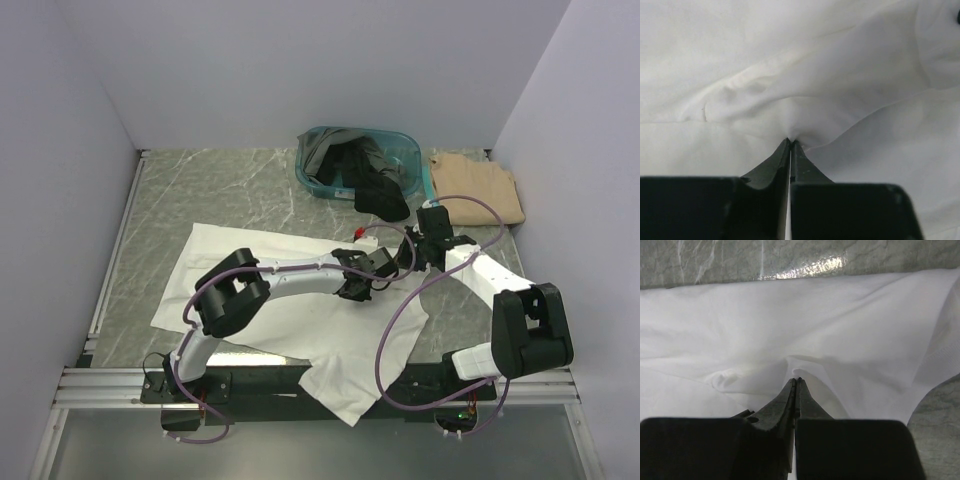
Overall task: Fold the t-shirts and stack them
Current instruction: Fold the tshirt
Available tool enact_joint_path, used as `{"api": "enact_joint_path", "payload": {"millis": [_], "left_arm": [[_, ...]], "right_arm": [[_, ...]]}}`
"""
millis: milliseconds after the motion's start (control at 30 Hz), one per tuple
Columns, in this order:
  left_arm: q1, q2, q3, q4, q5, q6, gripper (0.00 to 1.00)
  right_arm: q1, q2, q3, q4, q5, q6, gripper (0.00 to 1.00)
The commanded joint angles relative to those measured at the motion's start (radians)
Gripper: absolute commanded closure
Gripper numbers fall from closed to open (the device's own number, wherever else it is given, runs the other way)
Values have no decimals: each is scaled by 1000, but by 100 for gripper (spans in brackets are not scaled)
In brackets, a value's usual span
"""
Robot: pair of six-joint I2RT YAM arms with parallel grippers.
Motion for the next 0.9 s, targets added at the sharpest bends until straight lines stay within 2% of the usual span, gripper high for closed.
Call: {"api": "enact_joint_path", "payload": {"millis": [0, 67, 567, 867], "left_arm": [[-6, 3, 30, -62, -50, -14, 96], [-7, -15, 33, -59, -47, -11, 99], [2, -141, 3, -16, -16, 22, 99], [49, -264, -146, 71, 82, 44, 99]], "right_arm": [[-6, -9, -7, 25, -3, -16, 100], [-6, -9, -8, 25, -3, -16, 100], [-5, -92, -23, -3, 23, -16, 100], [35, -194, -62, -90, 43, -2, 100]]}}
